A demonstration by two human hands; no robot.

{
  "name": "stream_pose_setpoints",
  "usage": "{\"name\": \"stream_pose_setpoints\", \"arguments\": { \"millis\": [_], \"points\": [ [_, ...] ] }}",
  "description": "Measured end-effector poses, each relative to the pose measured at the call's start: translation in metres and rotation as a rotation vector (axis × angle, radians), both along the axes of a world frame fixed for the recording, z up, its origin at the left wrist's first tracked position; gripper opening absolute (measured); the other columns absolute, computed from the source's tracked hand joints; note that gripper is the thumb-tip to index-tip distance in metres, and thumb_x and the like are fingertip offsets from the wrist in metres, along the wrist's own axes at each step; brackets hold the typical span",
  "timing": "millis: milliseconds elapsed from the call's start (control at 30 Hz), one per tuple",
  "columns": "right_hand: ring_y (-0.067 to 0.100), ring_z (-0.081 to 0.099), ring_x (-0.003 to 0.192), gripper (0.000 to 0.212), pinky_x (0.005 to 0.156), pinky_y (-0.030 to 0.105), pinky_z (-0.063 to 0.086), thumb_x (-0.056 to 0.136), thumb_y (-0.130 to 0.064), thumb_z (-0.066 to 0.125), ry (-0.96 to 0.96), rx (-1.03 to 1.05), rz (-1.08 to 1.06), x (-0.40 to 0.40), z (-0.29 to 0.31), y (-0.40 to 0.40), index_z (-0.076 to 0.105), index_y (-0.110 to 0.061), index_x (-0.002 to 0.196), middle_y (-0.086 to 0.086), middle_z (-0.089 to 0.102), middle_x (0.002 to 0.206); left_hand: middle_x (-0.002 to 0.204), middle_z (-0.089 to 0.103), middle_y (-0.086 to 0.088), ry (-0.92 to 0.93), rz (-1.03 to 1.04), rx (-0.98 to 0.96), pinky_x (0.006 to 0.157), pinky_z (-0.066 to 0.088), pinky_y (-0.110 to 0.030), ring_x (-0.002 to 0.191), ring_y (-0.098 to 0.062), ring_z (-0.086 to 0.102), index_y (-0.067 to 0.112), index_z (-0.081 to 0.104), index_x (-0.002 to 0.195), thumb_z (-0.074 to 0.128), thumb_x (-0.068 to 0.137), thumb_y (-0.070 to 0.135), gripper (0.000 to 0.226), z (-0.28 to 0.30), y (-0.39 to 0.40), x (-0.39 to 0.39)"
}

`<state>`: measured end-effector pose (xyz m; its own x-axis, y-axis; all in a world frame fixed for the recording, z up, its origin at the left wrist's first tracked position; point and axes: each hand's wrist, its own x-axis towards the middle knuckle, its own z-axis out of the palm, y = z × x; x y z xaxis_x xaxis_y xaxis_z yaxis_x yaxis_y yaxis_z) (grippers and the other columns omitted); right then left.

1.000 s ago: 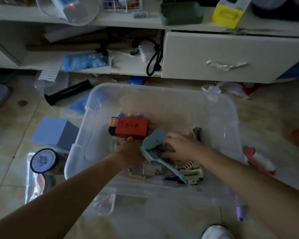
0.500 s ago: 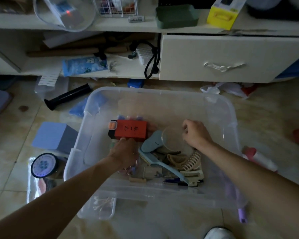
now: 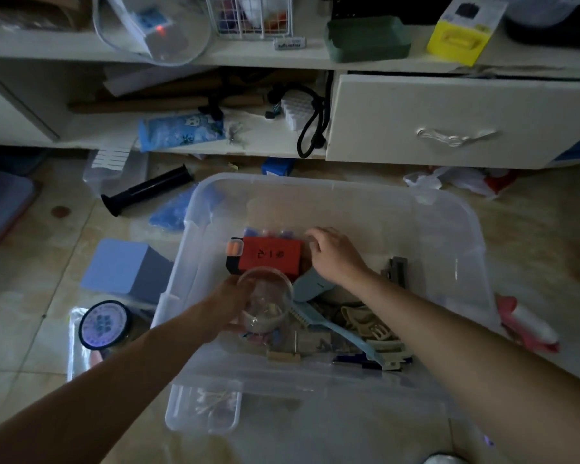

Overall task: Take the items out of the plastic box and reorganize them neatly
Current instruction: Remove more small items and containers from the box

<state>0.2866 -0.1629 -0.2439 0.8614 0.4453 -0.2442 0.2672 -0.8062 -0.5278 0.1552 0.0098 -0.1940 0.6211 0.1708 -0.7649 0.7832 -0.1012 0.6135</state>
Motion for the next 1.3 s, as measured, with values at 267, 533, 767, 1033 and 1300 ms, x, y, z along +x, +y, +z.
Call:
{"name": "stream_pose_setpoints", "arguments": {
  "millis": [267, 533, 767, 1033, 1300],
  "points": [
    [0.039, 0.037, 0.13, 0.068, 0.101, 0.049, 0.04, 0.092, -0.029, 0.057, 0.123, -0.285, 0.013, -0.008, -0.055, 0.01, 0.024, -0.018, 0.15, 0.016, 0.036, 0.145, 0.107, 0.068, -0.001, -0.067, 0.027, 0.083, 0.091, 0.054, -0.046, 0.099, -0.022, 0.063, 0.036, 0.058, 0.113, 0.037, 0.086, 0.077, 0.054, -0.014, 0.001, 0.0],
    [0.037, 0.044, 0.121, 0.062, 0.093, 0.046, 0.049, 0.072, -0.044, 0.073, 0.243, -0.247, -0.029, 0.006, -0.053, 0.011, 0.045, -0.032, 0.126, 0.011, 0.041, 0.127, 0.121, 0.064, -0.001, -0.071, 0.048, 0.048, 0.095, 0.051, -0.051, 0.109, -0.024, 0.061, 0.047, 0.048, 0.13, 0.023, 0.069, 0.095, 0.081, -0.023, 0.008, 0.001],
    [0.036, 0.054, 0.106, 0.047, 0.08, 0.04, 0.047, 0.089, -0.038, 0.059, 0.081, -0.321, 0.043, -0.003, -0.058, 0.01, 0.044, -0.032, 0.133, 0.011, 0.038, 0.125, 0.098, 0.061, 0.001, 0.011, 0.147, -0.072, 0.068, 0.05, -0.031, 0.089, -0.015, 0.059, 0.034, 0.051, 0.114, 0.027, 0.099, 0.06, 0.039, -0.003, 0.001, 0.003],
    [0.026, 0.054, 0.096, 0.015, 0.07, 0.032, 0.039, 0.097, -0.011, 0.043, 0.012, -0.191, 0.139, 0.009, -0.057, -0.026, 0.048, -0.02, 0.107, 0.001, 0.042, 0.105, 0.111, 0.064, -0.008, 0.102, 0.222, -0.1, 0.092, 0.052, -0.047, 0.104, -0.026, 0.06, 0.027, 0.053, 0.127, 0.031, 0.096, 0.065, 0.054, -0.009, 0.002, 0.007],
    [0.012, 0.06, 0.085, 0.011, 0.067, 0.024, 0.053, 0.091, -0.013, 0.057, -0.201, 0.234, 0.279, -0.055, 0.043, 0.022, 0.053, -0.019, 0.099, -0.001, 0.057, 0.101, 0.109, 0.064, -0.012, 0.114, 0.224, -0.113, 0.087, 0.053, -0.042, 0.101, -0.029, 0.061, 0.022, 0.058, 0.113, 0.03, 0.099, 0.062, 0.051, -0.017, 0.005, 0.006]
  ]
}}
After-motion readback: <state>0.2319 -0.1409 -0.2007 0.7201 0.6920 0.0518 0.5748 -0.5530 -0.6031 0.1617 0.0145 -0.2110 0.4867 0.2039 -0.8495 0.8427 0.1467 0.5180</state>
